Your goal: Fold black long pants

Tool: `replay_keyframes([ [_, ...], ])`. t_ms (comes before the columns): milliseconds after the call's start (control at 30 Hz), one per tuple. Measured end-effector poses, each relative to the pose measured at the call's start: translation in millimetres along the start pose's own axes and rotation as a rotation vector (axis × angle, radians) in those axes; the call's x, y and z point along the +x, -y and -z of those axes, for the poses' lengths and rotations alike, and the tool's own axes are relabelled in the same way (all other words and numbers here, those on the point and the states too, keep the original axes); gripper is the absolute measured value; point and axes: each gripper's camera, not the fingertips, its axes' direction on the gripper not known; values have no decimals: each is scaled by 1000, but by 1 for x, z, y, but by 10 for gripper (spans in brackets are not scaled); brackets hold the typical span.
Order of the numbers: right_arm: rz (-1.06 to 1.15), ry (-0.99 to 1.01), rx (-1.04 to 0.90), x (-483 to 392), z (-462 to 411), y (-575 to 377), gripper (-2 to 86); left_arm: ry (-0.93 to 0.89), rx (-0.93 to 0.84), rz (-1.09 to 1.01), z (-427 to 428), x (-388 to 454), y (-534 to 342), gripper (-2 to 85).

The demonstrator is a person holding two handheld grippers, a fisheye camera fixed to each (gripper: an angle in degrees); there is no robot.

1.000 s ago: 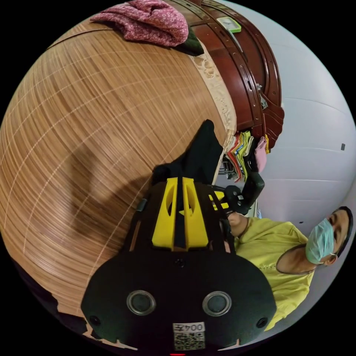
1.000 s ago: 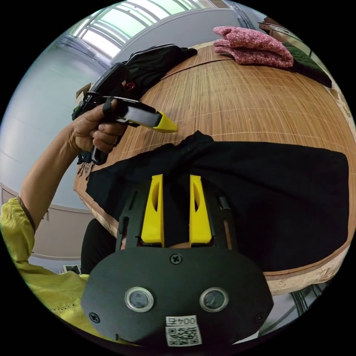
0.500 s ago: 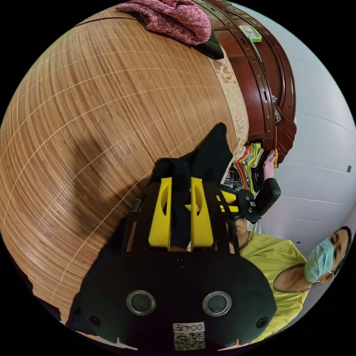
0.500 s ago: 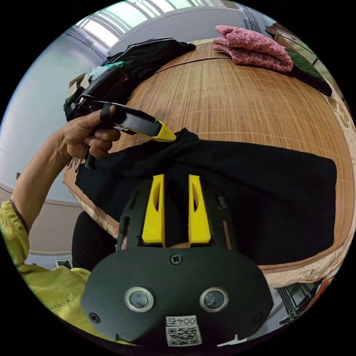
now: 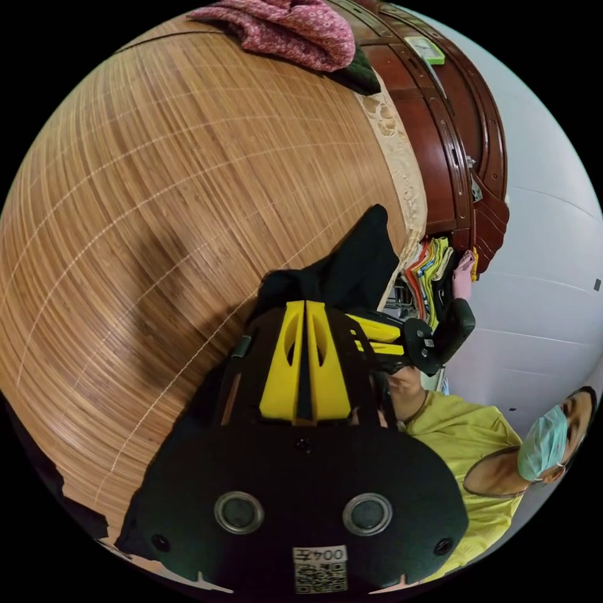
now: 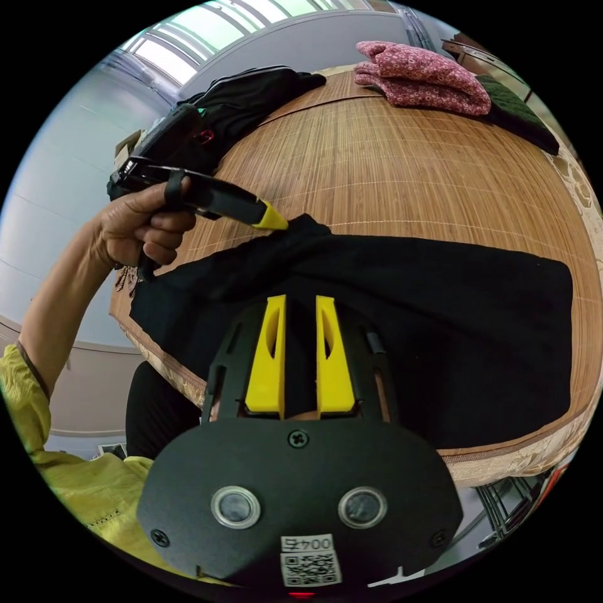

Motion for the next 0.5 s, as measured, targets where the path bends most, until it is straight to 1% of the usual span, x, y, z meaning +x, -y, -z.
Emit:
replay_keyframes([
  [100,-8,-3,-1,-3,2,1,76,19,16,-20,14,11,1,9],
  [200,-11,-5,-2,-7,4,3,72,61,-16,-13,17,16,5,7],
  [400,-15,-2,-4,-16,7,6,66,266,-136,-6,-12,15,5,8],
  [500,-18,0,-6,-22,8,8,65,229,-131,5,-9,17,-6,9],
])
